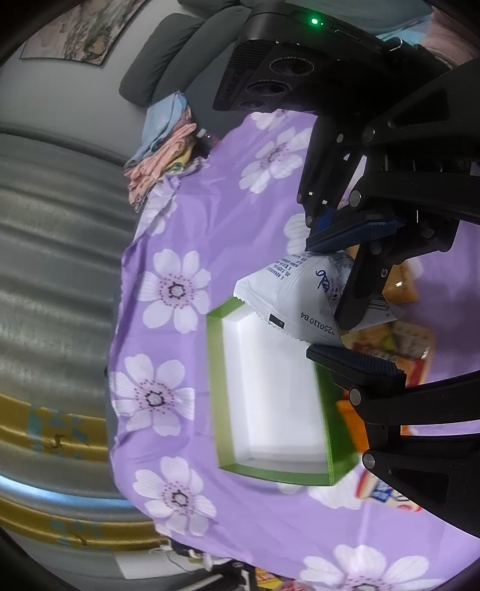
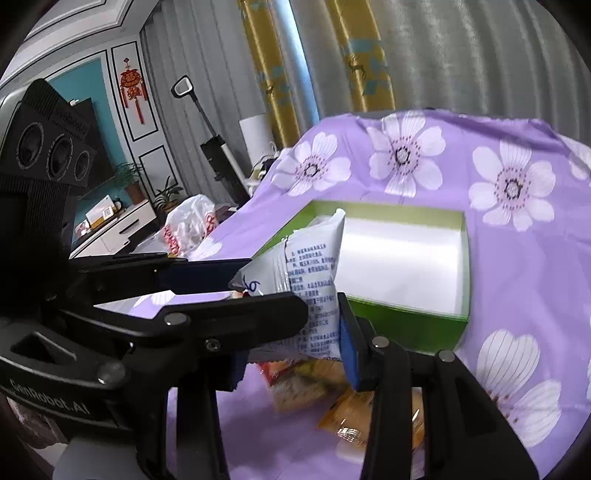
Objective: Organize snacks
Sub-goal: 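Lift the clear wrapper with the right tool and drop it into the box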
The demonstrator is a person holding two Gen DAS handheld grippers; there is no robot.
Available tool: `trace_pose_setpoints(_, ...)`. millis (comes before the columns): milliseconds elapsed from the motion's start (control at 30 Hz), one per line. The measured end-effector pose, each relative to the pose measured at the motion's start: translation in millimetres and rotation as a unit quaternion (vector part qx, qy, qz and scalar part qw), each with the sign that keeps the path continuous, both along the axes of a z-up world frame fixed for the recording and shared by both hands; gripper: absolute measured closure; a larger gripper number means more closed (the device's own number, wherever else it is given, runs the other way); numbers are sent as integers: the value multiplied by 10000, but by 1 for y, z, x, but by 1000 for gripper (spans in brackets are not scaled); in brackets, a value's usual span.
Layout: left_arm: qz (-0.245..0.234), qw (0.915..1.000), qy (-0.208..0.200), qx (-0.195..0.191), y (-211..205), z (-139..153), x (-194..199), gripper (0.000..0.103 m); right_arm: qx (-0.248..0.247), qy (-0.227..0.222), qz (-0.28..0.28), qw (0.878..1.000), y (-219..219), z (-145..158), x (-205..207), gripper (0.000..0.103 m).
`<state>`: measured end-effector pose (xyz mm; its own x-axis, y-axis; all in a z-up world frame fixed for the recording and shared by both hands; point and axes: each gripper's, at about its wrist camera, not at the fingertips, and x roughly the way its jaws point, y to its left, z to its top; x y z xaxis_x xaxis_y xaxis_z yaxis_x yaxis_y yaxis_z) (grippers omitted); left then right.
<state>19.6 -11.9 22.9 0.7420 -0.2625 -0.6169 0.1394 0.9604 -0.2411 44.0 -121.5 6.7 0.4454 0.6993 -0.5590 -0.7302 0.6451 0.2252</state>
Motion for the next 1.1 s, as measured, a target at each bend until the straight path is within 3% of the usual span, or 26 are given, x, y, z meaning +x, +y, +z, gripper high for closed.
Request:
trace_pose_setpoints(267,42,9999,-82,51,10,1,40,51,55,-23,-115,9999,11,-1,41,61)
trace_pose_setpoints(767,225,9952,753,-588,42,-45,119,51,-512,554,-351,9965,43,-42,117,58)
trace_pose_setpoints(833,328,9942,861,-564,43,-51,123,44,-621,583,-434,9954,46,-45,121,56)
trace_pose_setpoints(867,395,9936,910,-545,44,-53,125,40,-671,568,-479,9950,46,-47,122,48)
trace_pose_setpoints(933,458,9929,946,-551,47,-55,124,22,-688,544,-558,9946,44,-48,123,40)
trace_pose_setpoints(967,495,9930,926,-545,49,-55,122,22,-686,538,-607,9943,42,-48,123,36)
trace_pose_setpoints(1100,621,9924,920,-533,57,-51,114,21,-616,570,-740,9937,26,-44,123,34)
